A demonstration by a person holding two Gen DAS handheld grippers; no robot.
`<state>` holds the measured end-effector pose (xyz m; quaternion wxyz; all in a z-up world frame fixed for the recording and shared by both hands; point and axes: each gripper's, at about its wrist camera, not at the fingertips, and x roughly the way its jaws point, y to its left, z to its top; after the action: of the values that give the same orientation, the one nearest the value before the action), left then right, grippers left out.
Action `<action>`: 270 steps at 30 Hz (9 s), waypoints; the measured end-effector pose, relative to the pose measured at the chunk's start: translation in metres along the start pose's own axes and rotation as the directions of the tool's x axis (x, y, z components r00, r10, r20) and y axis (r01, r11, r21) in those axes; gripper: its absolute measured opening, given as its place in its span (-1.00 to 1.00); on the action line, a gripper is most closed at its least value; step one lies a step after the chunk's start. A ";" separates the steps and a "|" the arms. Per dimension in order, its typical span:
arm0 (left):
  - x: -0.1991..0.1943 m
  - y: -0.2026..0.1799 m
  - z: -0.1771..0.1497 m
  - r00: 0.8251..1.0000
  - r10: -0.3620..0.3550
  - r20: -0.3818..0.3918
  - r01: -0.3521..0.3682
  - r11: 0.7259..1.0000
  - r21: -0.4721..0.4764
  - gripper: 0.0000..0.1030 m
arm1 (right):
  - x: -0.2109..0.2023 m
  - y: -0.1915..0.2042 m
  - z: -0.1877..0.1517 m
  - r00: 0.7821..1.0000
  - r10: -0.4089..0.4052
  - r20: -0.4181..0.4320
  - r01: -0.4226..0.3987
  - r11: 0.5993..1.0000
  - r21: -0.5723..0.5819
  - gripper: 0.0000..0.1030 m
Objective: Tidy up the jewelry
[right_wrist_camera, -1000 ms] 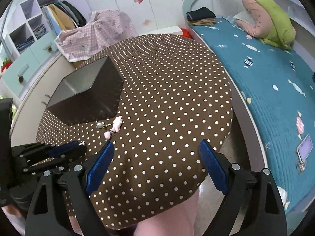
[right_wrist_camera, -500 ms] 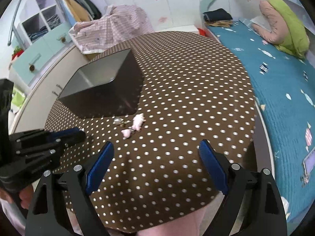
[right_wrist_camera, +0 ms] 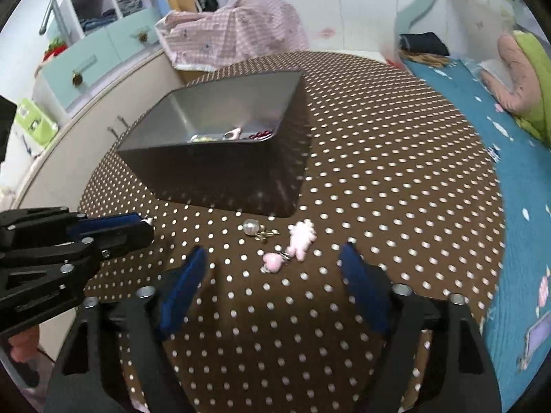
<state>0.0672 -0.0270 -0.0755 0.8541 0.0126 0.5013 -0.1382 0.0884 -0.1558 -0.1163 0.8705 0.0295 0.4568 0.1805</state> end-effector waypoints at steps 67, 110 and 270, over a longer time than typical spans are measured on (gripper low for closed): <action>-0.025 0.022 0.074 0.983 0.033 0.178 -0.024 0.999 -0.049 -0.75 | -0.060 0.011 0.090 0.964 0.078 0.256 -0.057 0.994 -0.089 -0.76; 0.006 0.071 0.065 0.995 0.089 0.054 -0.078 0.981 -0.178 -0.23 | 0.014 0.015 0.010 0.996 -0.085 0.012 0.086 0.994 -0.072 -0.55; -0.093 0.009 0.023 0.940 0.243 0.238 -0.221 0.969 -0.115 0.43 | -0.117 0.032 0.041 0.960 -0.123 0.250 0.125 0.992 0.011 0.64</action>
<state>0.0465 -0.0008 0.0144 0.9206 0.0171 0.3899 -0.0153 0.0521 -0.1610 0.0065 0.9309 0.0214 0.3438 0.1215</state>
